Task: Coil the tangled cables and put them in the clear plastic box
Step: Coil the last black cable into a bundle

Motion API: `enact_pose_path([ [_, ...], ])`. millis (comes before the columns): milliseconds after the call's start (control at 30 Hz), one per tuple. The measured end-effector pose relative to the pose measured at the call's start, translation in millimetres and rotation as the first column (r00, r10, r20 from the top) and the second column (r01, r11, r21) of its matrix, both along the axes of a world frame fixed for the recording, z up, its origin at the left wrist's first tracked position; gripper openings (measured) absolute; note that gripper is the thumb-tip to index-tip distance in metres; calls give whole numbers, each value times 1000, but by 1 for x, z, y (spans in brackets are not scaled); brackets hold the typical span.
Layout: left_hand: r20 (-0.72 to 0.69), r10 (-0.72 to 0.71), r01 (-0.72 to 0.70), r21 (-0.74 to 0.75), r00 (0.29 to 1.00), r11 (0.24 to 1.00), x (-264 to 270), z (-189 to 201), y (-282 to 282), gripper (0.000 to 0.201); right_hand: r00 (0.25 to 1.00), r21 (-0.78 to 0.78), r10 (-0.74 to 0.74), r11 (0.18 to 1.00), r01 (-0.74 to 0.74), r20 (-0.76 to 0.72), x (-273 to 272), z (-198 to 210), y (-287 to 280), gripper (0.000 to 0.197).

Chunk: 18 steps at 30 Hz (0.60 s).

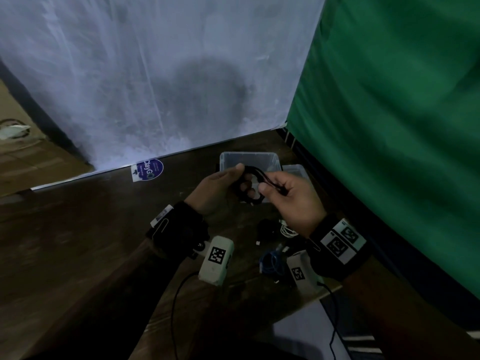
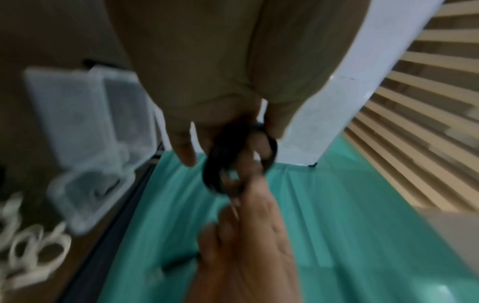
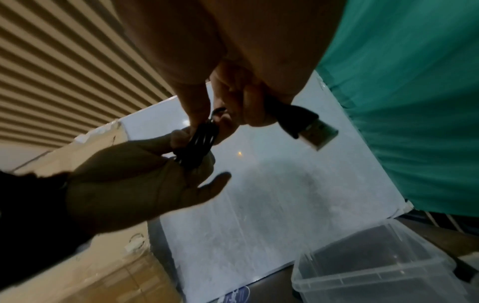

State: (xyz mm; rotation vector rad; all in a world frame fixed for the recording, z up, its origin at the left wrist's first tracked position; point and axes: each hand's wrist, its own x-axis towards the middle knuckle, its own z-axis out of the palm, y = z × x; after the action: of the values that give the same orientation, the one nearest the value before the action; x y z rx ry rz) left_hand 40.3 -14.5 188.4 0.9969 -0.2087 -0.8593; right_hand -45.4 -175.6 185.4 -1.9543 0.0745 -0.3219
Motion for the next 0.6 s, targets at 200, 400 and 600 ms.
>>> enact_pose_path([
  [200,116,164,-173,74,980,982,-2,-4,-7,28,991,8,91,996,-91,-102,1,-15,-10,25],
  [400,204,77,-106,139,976,985,-3,-5,-3,26,988,13,5,1000,-3,-153,4,-19,-25,20],
  [600,222,-25,-15,179,975,984,-11,-3,-4,31,982,328,-129,930,167,-135,10,-11,-26,22],
])
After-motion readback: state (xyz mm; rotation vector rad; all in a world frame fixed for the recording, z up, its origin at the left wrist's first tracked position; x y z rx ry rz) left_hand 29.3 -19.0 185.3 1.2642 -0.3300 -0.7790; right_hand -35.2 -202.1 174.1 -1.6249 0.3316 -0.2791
